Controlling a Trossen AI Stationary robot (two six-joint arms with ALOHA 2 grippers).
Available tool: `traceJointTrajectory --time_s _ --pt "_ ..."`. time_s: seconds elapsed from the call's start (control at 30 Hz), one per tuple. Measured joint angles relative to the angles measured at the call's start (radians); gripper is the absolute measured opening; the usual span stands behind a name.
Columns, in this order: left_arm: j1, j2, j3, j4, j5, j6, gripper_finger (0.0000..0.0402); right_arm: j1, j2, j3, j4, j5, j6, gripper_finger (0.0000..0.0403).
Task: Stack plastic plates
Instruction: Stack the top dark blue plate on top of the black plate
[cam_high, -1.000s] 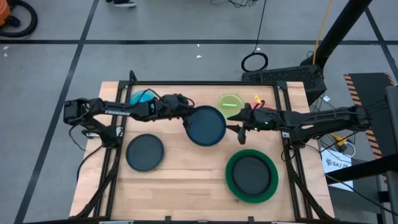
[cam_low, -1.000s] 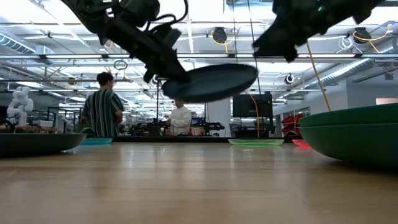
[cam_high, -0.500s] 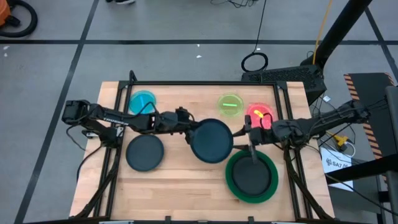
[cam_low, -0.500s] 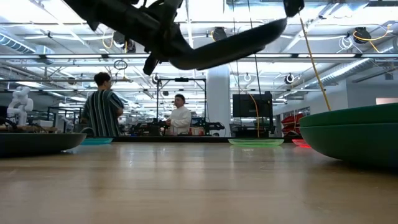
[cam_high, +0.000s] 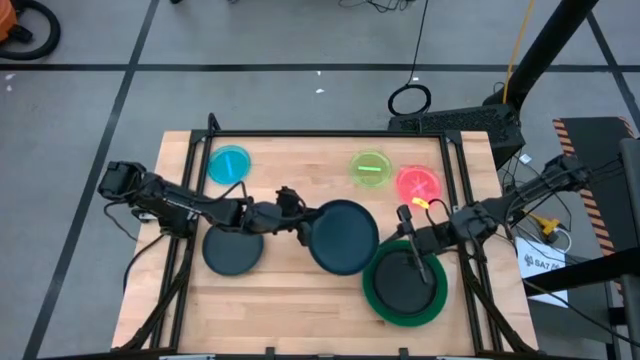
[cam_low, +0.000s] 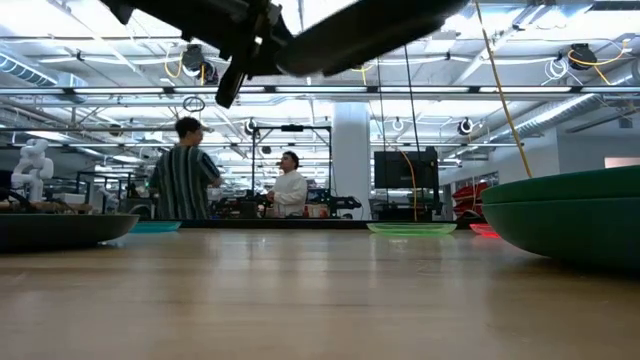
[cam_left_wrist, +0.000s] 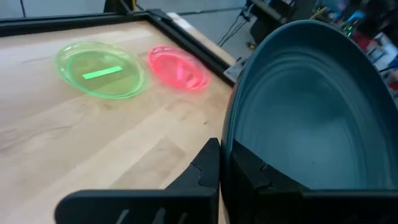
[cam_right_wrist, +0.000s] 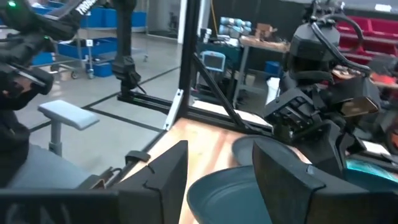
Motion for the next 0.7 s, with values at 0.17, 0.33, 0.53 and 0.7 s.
traceJointTrajectory --time_s 0.17,0.33,0.53,0.7 --pt "-0.047 0.000 0.001 0.043 -0.057 -0.019 0.0012 0.034 -0.003 0.000 0.032 0.000 -0.033 0.0171" --pt "-0.073 0.048 0.002 0.097 -0.099 -0.044 0.0012 0.059 -0.018 0.000 0.034 0.000 -0.042 0.0171" --pt "-0.065 0.177 0.090 0.124 -0.088 -0.034 0.0012 0.096 -0.024 0.001 0.069 -0.002 -0.069 0.0171" --pt "-0.050 0.297 0.287 -0.038 -0.053 0.036 0.0012 0.118 -0.024 0.001 0.076 -0.002 -0.087 0.0171"
